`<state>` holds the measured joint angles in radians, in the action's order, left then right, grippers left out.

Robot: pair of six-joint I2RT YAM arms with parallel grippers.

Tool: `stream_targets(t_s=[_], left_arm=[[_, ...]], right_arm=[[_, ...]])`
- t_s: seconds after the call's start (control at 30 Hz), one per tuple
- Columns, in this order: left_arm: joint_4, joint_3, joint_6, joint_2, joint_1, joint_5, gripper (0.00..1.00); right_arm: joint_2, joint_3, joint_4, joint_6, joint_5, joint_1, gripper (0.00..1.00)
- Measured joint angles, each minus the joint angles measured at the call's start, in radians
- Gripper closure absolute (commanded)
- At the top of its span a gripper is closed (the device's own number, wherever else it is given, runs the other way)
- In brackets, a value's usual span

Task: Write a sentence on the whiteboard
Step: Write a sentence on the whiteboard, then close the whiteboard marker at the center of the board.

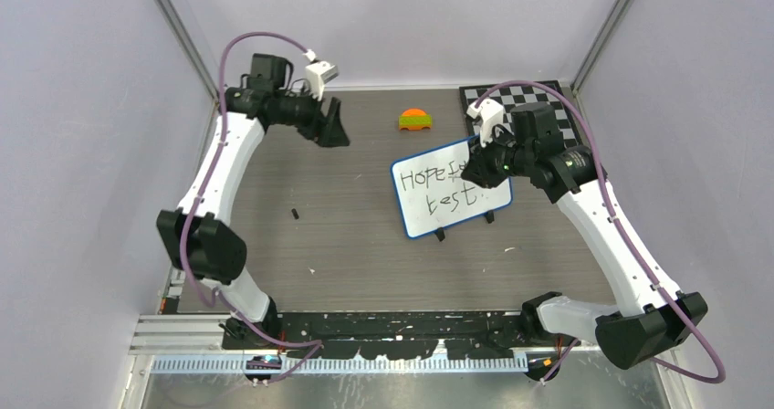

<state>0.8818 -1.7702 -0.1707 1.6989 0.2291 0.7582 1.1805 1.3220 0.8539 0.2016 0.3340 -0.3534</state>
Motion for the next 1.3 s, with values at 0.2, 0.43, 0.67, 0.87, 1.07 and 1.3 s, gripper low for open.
stream_targets(t_s=[0.2,0.43,0.67,0.87,1.07,1.3], left_arm=[[0.182,0.179,-0.229,-0.168,-0.063,-0.275,0.29],[0.227,0.415,-0.344,-0.165,-0.074,-0.534,0.32],[0.151,0.557,-0.357,-0.146,-0.074,-0.635,0.36],[0.064,0.580,-0.349,-0.071,-0.074,-0.667,0.37],[0.015,0.584,-0.333,-0.024,-0.074,-0.668,0.41],[-0.018,0.583,-0.325,0.048,-0.074,-0.668,0.50]], right_arm=[[0.040,0.003,0.004,-0.048,0.088,-0.001,1.00],[0.043,-0.040,-0.002,-0.092,0.135,-0.003,1.00],[0.041,-0.058,0.000,-0.104,0.138,-0.003,1.00],[0.041,-0.058,0.000,-0.104,0.138,-0.003,1.00],[0.041,-0.058,0.000,-0.103,0.137,-0.003,1.00],[0.035,-0.058,0.005,-0.102,0.135,-0.003,1.00]])
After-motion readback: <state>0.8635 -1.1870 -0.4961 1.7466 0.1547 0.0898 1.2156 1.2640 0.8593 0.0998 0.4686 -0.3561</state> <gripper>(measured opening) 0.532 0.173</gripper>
